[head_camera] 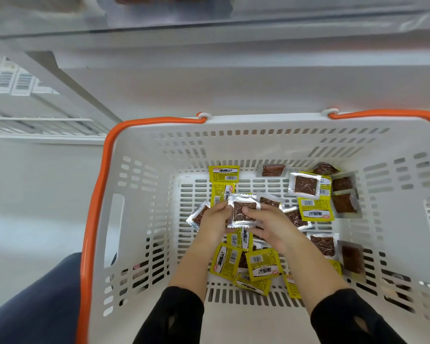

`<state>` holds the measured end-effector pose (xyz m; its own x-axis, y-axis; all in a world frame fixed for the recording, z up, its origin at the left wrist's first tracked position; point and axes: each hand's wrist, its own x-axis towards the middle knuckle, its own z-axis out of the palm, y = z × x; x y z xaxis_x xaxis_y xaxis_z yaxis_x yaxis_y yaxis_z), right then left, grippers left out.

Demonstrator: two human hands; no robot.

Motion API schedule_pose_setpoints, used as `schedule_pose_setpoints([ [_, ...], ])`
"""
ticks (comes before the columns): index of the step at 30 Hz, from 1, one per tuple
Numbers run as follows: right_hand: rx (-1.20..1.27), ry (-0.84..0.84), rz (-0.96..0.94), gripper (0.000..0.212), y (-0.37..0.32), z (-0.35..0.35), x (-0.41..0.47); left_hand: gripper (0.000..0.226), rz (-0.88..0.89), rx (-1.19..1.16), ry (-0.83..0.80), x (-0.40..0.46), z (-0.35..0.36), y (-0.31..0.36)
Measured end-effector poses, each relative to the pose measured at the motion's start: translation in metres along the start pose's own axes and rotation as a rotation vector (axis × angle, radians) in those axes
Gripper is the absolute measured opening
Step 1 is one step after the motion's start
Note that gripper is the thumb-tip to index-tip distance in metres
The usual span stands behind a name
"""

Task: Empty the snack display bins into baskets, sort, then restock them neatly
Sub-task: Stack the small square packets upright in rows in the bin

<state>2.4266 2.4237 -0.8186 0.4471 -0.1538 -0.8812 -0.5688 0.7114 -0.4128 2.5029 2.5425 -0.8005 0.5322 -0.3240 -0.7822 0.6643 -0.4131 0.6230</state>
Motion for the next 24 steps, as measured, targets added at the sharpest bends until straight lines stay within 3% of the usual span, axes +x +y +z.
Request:
schedule_pose_setpoints([
  [1, 0.025, 0.004, 0.003, 0.064, 0.000, 0.000, 0.001, 0.009, -0.019, -0.022, -0.058, 0.000, -0.002, -0.001],
  [2, 0.071, -0.011, 0.006, 0.075, -0.001, 0.000, 0.002, 0.021, -0.011, -0.028, -0.108, 0.000, -0.004, -0.001],
  [5, 0.151, -0.028, -0.031, 0.057, -0.002, 0.000, 0.002, 0.035, 0.066, 0.031, -0.130, -0.004, -0.004, -0.002],
  [9, 0.082, 0.042, -0.090, 0.037, -0.005, -0.002, 0.001, 0.019, 0.084, -0.038, -0.072, -0.003, -0.001, -0.003],
  [14, 0.215, 0.121, -0.139, 0.018, -0.008, -0.001, 0.000, 0.026, 0.034, -0.215, 0.051, 0.000, 0.003, -0.001],
  [18, 0.311, 0.146, -0.164, 0.034, -0.008, 0.004, -0.002, 0.032, 0.015, -0.354, 0.027, 0.000, 0.000, -0.001],
  [22, 0.158, 0.207, -0.187, 0.008, -0.009, 0.009, -0.004, 0.032, 0.013, -0.361, -0.025, -0.003, -0.002, -0.003],
  [24, 0.147, 0.189, -0.184, 0.011, -0.009, 0.012, -0.004, 0.035, 0.015, -0.355, -0.038, -0.003, -0.001, -0.003],
])
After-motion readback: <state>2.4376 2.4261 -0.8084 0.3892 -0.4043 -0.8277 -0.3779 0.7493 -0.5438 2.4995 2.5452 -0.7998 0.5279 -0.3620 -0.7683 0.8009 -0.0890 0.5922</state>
